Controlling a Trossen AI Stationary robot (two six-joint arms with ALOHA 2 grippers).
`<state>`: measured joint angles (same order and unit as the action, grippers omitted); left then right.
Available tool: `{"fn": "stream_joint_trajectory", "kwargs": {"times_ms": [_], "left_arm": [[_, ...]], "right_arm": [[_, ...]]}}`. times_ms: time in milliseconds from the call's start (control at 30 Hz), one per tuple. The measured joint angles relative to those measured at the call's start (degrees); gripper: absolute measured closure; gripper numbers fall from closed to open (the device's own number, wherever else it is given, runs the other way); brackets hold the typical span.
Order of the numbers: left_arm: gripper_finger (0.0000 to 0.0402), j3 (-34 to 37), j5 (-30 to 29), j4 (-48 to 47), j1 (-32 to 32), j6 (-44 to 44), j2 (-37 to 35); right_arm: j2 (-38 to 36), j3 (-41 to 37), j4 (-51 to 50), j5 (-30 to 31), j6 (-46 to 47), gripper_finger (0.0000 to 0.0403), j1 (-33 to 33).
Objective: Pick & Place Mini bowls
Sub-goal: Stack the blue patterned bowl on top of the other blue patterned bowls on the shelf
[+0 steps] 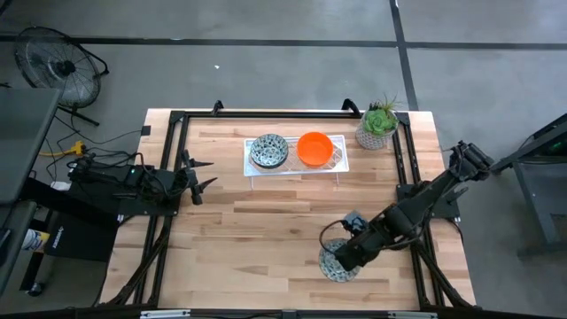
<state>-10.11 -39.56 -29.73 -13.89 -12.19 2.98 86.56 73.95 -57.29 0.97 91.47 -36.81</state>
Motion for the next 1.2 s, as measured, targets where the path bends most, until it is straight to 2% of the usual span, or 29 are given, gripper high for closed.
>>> {"fn": "stream_joint_trajectory", "kwargs": {"times_ms": [300, 367, 500, 700, 800, 1000, 1200], "left_arm": [[0.0169, 0.06, 5.65, 0.94, -0.02, 0.61, 0.01], [0.0169, 0.13, 8.45, 2.92, 0.00, 0.63, 0.02], [0.0169, 0.13, 17.70, 6.40, -0.02, 0.61, 0.01], [0.0169, 0.13, 23.28, 6.59, -0.02, 2.56, 0.01], [0.0169, 0.13, 27.34, 8.43, -0.02, 6.79, 0.01], [0.0170, 0.04, 32.82, 18.93, -0.02, 16.50, 1.70], [0.0170, -3.41, 35.37, 23.16, -0.02, 19.87, 9.72]], "right_arm": [[-0.02, 0.00, 1.37, -0.02, -1.54, 0.0401, 2.67], [-0.02, 0.00, 1.90, -0.04, -1.85, 0.0401, 3.05], [-0.02, 0.00, 1.91, -0.09, -2.19, 0.0401, 3.49], [-0.03, 0.00, 2.48, -0.12, -3.62, 0.0401, 4.09], [-0.04, -0.02, 3.61, 0.02, -5.21, 0.0401, 4.67], [-0.07, -0.02, 5.22, 0.24, -10.81, 0.0401, 6.68], [-0.07, -0.02, 5.78, -0.78, -17.96, 0.0401, 9.23]]}}
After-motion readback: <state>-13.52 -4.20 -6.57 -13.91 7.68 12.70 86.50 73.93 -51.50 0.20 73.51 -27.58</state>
